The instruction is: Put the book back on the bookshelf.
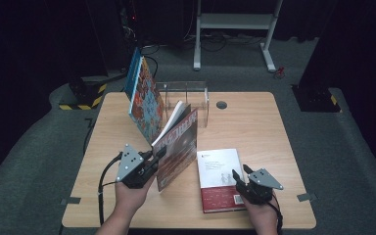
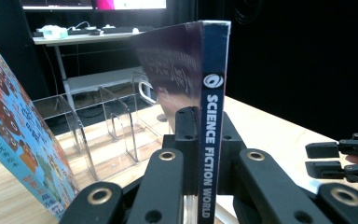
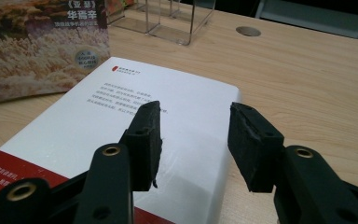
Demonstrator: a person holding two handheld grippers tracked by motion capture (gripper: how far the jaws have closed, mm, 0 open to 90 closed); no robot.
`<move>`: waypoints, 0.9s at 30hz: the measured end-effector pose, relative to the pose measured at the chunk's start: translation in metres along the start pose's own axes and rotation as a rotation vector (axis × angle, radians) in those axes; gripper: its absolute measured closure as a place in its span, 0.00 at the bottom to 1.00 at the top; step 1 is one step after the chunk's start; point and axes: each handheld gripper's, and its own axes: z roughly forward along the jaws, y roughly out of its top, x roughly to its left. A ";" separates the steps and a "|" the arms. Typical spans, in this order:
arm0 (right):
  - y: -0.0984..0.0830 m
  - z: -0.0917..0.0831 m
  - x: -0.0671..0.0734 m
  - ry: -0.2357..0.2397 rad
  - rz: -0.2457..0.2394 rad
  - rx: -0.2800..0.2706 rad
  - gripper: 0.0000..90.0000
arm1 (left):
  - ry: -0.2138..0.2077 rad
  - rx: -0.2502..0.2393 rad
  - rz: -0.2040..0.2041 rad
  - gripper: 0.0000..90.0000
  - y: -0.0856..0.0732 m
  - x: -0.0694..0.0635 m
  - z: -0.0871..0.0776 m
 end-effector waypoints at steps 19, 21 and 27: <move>-0.003 -0.002 -0.002 -0.009 0.005 -0.004 0.59 | 0.063 -0.040 0.008 0.93 0.022 0.008 0.018; -0.004 -0.003 -0.003 -0.009 0.007 -0.002 0.59 | 0.074 -0.042 0.009 0.93 0.024 0.010 0.020; -0.004 -0.008 -0.007 -0.022 0.030 -0.008 0.58 | 0.108 -0.049 0.008 0.93 0.029 0.015 0.027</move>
